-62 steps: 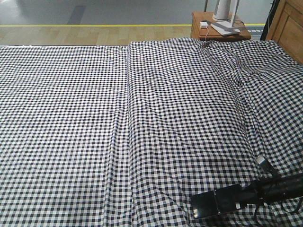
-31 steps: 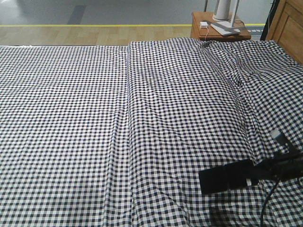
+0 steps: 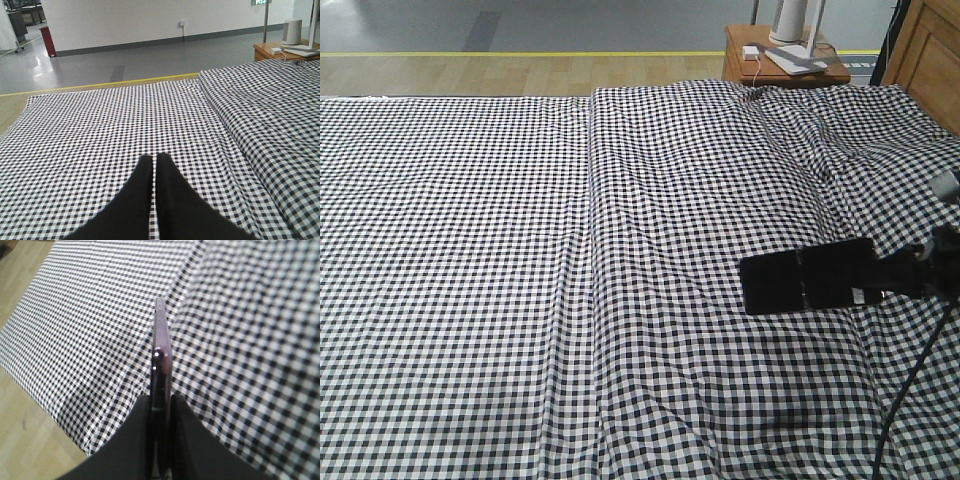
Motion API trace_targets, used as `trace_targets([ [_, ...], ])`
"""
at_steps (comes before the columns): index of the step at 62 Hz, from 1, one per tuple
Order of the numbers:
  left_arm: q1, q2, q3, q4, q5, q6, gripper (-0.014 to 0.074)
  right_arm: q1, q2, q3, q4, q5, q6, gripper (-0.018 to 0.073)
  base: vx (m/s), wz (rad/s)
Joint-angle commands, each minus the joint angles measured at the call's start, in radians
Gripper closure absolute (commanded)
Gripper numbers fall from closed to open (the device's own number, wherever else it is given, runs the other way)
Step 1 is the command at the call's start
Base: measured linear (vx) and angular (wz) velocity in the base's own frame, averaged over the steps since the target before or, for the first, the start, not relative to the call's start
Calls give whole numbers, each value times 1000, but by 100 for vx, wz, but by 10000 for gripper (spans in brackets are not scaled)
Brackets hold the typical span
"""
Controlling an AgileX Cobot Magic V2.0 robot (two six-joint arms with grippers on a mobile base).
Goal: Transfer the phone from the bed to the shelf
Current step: 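Raise the held phone upward and away from the bed with the right gripper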
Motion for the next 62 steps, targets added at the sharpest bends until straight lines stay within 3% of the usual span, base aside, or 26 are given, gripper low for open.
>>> trace_targets([
  [1, -4, -13, -21, -9, -72, -6, 595, 68, -94, -17, 71, 133, 8, 563, 0, 0],
  [16, -4, -13, -21, -9, -72, -6, 595, 288, -215, -17, 71, 133, 50, 563, 0, 0],
  [33, -4, -13, -21, -9, -72, -6, 595, 470, -331, -17, 106, 132, 92, 562, 0, 0],
  [48, -4, -13, -21, -9, -72, -6, 595, 567, -414, -17, 108, 132, 133, 562, 0, 0],
  [62, -4, -13, -21, -9, -72, -6, 595, 578, -489, -17, 109, 132, 156, 561, 0, 0],
])
